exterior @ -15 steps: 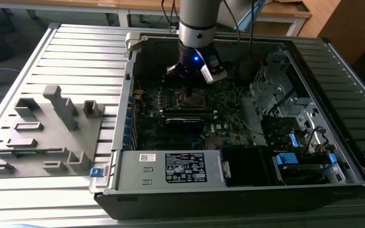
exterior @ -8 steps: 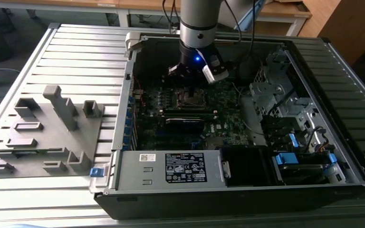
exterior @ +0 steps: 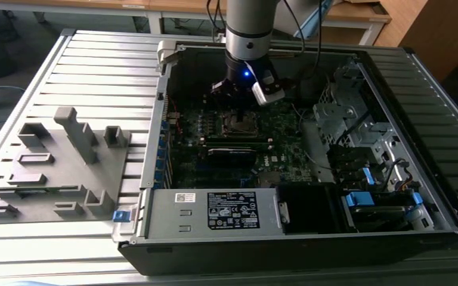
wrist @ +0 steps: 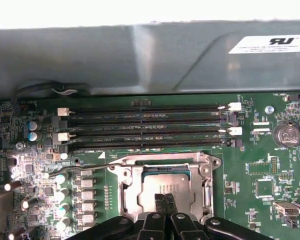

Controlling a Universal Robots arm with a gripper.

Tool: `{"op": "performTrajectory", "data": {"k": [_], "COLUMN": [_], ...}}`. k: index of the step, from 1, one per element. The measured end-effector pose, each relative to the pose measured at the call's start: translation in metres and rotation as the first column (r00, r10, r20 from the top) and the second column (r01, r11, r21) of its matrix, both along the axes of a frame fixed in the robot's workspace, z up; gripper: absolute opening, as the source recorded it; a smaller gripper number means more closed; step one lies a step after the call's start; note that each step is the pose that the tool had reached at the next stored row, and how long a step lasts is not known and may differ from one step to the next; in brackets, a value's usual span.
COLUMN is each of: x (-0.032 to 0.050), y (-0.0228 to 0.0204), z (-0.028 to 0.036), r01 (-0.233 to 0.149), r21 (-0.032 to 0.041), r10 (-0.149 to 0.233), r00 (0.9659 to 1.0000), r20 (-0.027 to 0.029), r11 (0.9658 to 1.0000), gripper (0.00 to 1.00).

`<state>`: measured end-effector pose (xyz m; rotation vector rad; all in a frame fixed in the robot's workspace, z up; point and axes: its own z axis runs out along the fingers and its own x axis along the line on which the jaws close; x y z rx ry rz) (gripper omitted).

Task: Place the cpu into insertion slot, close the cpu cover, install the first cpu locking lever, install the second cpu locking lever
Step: 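Install the first cpu locking lever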

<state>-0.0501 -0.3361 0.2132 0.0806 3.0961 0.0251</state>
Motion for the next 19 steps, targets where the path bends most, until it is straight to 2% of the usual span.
{"op": "performTrajectory", "data": {"k": [19], "x": [0.0000], "y": [0.0000], "z": [0.0012], "r01": [0.005], "r21": [-0.0009], "r10": [-0.005], "r00": [1.0000], "r20": [0.0001], "r11": [1.0000], "gripper": [0.11]}}
